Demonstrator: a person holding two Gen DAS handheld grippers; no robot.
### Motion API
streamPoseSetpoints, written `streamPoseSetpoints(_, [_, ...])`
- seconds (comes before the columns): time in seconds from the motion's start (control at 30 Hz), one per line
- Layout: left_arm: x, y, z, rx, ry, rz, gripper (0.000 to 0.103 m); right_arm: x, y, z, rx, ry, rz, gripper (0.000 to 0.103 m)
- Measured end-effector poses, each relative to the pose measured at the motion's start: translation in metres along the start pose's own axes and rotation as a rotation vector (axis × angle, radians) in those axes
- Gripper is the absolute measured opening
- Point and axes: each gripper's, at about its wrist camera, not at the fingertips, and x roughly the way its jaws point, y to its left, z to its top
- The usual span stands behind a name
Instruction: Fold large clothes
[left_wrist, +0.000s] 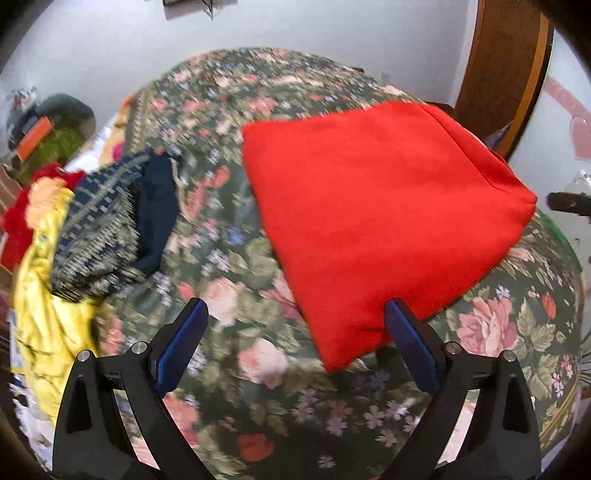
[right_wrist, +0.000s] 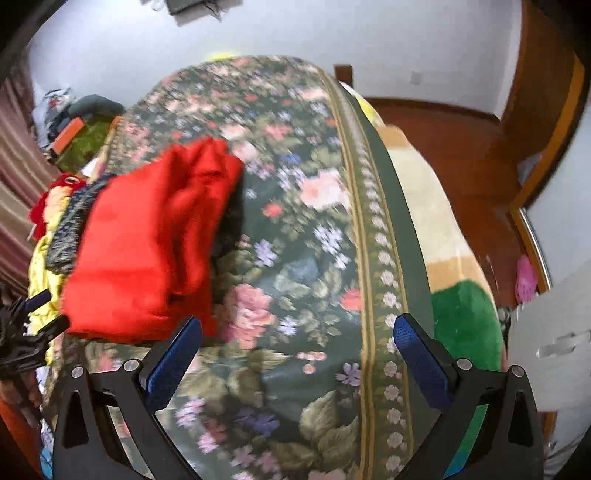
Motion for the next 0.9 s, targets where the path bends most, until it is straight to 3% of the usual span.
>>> streamPoseSetpoints(0.27, [-0.009,0.011,0.029,0.000,-0.063,0.034,0.097,-0.014,0.045,0.024,-0.052,-0.060,0.156,0.103])
streamPoseSetpoints(0.43, [0.007,0.023,0.047,-0.034,-0.055,-0.005,0.097,0.017,0.067,0.043,-0.129,-0.020,0.192,0.103])
streamPoseSetpoints(0.6, [0.044,0.043,0.059,-0.135,0.029,-0.121,0.097,0.073,0.066,0.062,-0.135,0.082,0.244,0.103])
streamPoseSetpoints(0.8, [0.091,0.060,0.067,-0.248,0.133,-0.318,0.097,0.146,0.041,0.083,0.019,0.258,0.440,0.103])
streamPoseSetpoints(0.9, [0.107,0.060,0.071,-0.273,0.158,-0.392,0.097,0.160,0.041,0.090,0.029,0.276,0.516,0.103])
